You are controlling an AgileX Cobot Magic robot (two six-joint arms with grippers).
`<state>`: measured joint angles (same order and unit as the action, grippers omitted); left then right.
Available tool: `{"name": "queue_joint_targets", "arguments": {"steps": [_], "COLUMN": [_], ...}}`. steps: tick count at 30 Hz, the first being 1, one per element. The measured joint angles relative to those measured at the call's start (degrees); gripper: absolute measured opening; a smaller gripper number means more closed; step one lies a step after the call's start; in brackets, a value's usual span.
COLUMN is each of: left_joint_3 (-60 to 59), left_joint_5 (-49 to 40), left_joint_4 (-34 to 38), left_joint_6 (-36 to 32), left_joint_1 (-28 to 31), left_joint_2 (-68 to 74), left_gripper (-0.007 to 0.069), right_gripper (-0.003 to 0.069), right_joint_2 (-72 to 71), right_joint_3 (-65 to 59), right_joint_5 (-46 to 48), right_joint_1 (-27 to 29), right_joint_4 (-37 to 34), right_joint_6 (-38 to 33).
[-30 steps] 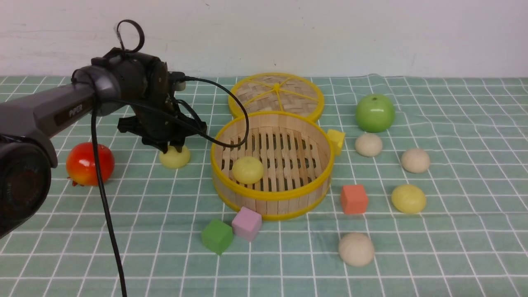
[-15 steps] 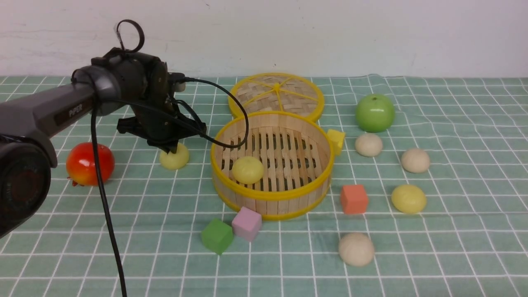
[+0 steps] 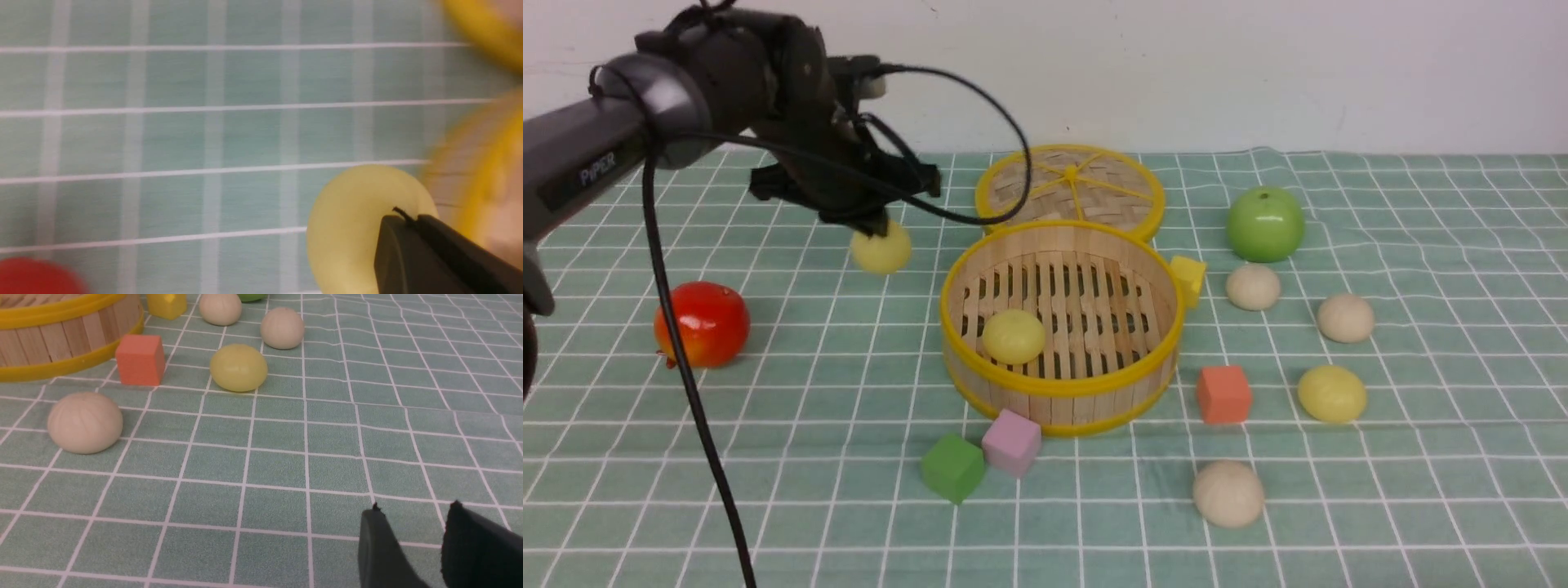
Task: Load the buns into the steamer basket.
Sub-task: Use the left arm to put the steamed stuffed bun into the steamer
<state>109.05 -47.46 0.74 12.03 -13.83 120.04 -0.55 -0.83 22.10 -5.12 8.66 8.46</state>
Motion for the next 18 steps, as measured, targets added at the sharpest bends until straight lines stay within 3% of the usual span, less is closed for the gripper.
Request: {"name": "queue_joint_targets", "arguments": {"steps": [7,18], "left_joint_3": [0.0,0.0], "left_joint_5": [4.6,10.9], "left_joint_4": [6.9,6.8], "left_joint_6": [-6.0,-6.3], "left_joint_1": [-6.5,-7.1], "left_joint_2": [0.7,7.7], "left_gripper": [-0.0013,0.0004], "right_gripper": [0.024,0.024], "right_joint_2": [0.0,0.0], "right_joint_3": [0.0,0.0], "right_joint_5": [0.0,0.0], "right_joint_1": [0.0,0.0], "right_joint_4": [0.0,0.0], "right_joint_6": [0.0,0.0]}}
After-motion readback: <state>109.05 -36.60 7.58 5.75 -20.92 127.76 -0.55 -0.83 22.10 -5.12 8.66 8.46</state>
